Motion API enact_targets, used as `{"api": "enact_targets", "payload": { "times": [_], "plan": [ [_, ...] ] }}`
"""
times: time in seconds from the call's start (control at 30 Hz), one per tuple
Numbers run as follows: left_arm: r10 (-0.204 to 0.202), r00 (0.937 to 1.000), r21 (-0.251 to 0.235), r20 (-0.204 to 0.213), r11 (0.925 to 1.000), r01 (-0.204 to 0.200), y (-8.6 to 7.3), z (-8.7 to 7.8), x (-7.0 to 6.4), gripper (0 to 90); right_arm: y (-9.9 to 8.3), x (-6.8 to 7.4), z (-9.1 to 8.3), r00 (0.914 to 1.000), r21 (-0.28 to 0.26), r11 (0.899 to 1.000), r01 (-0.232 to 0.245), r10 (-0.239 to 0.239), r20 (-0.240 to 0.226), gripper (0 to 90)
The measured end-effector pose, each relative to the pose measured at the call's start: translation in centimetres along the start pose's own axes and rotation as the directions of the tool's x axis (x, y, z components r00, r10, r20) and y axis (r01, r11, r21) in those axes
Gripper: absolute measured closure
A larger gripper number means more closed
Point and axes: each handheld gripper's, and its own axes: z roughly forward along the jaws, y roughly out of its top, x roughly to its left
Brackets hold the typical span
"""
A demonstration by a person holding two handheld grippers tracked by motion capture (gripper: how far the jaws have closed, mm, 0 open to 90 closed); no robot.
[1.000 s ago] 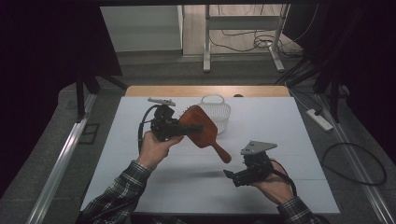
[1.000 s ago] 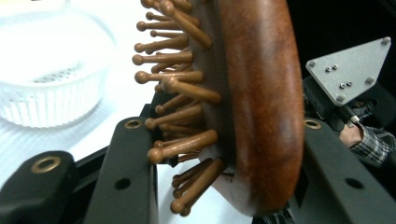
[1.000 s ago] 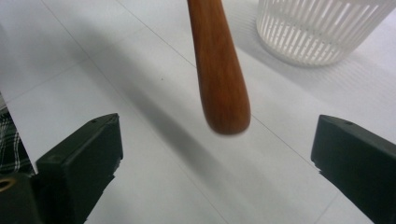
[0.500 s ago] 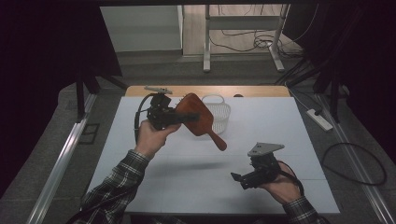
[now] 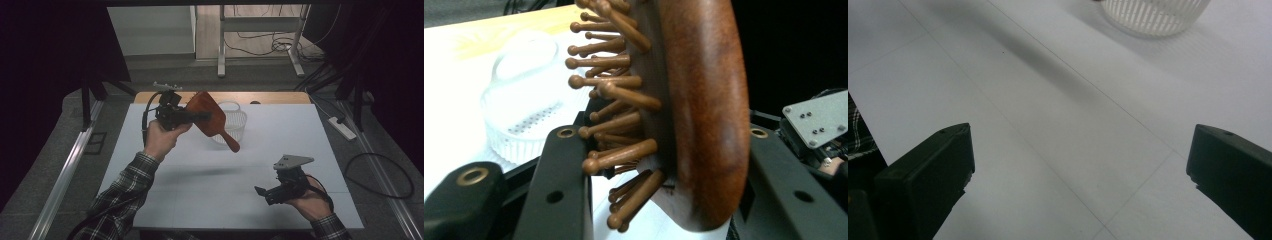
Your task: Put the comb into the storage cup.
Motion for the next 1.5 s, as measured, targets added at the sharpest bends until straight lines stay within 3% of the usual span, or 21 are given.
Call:
{"api": "enact_targets", "payload": {
  "times": [0.73,1.1,1.5],
  "plan": [
    [0.012,0.9978,-0.009,-0.065,0.9999,-0.013,2.9,-0.4,0.4,59.1,-2.4,-0.6,-2.5,0.9979,0.016,0.999,-0.047,0.046,0.045,0.0],
    [0.012,0.9950,-0.013,-0.099,0.9998,-0.013,4.0,-0.3,0.9,59.1,-3.7,-1.1,-4.0,0.9921,-0.008,0.996,-0.092,0.092,0.086,0.0],
    [0.009,0.9916,-0.015,-0.129,0.9998,-0.011,4.9,0.2,1.3,59.0,-5.1,-0.8,-5.4,0.9813,-0.011,0.991,-0.135,0.135,0.137,0.0]
  ]
}}
